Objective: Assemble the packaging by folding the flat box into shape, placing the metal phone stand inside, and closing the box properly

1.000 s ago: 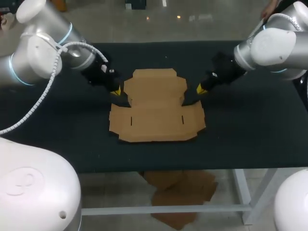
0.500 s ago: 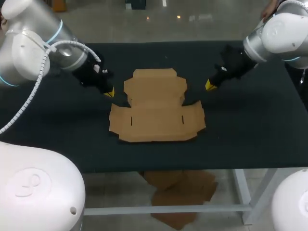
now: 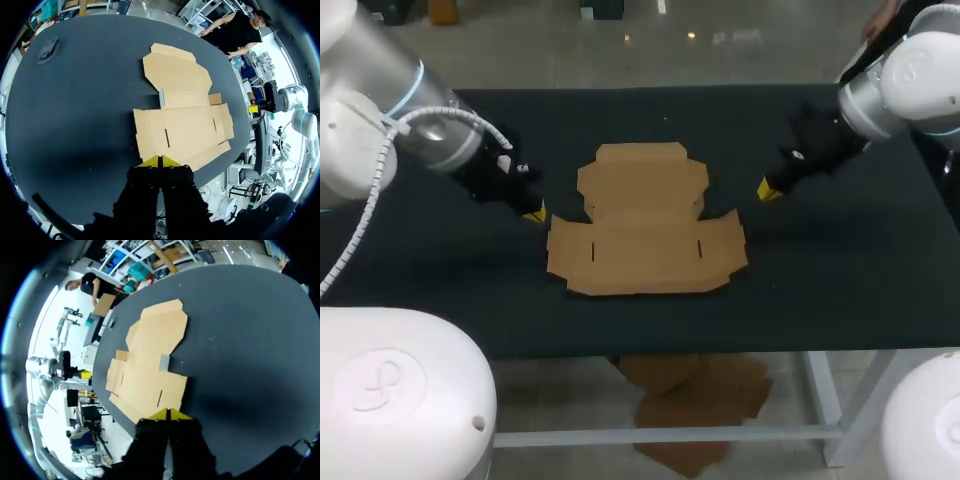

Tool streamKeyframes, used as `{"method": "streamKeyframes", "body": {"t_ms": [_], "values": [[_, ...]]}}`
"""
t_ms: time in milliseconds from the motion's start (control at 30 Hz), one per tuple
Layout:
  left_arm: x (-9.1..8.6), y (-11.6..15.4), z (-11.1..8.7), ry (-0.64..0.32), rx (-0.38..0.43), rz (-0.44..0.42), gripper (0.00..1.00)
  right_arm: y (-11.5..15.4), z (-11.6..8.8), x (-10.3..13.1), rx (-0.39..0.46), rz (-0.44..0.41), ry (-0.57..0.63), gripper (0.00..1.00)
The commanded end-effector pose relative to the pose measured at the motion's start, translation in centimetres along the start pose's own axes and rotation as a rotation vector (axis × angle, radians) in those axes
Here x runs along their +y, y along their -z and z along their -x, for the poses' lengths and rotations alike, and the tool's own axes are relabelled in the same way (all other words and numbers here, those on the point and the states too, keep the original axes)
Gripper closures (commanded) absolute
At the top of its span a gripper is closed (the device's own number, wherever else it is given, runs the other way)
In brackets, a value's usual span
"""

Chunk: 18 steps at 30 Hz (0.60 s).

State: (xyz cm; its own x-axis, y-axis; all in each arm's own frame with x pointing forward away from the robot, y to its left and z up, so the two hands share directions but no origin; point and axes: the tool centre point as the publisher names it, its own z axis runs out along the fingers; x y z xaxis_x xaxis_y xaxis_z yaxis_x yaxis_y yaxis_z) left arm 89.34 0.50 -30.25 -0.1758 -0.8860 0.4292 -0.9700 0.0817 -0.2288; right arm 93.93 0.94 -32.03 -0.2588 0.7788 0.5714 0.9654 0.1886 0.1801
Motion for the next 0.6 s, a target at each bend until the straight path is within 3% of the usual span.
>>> {"method": "streamKeyframes", "body": {"t_ms": [33, 367, 600], "values": [[1.8, 1.0, -0.2, 0.001, -0.002, -0.04, 1.0, 0.6, -0.5, -1.7, -0.017, 0.025, -0.002, 1.0], [4.8, 0.7, -0.5, -0.002, 0.019, -0.028, 1.0, 0.0, -1.5, -4.2, -0.01, 0.039, 0.01, 1.0], [5.9, -0.3, -0.7, -0.005, 0.037, -0.009, 1.0, -0.6, -1.5, -6.1, 0.001, 0.035, -0.002, 1.0]]}}
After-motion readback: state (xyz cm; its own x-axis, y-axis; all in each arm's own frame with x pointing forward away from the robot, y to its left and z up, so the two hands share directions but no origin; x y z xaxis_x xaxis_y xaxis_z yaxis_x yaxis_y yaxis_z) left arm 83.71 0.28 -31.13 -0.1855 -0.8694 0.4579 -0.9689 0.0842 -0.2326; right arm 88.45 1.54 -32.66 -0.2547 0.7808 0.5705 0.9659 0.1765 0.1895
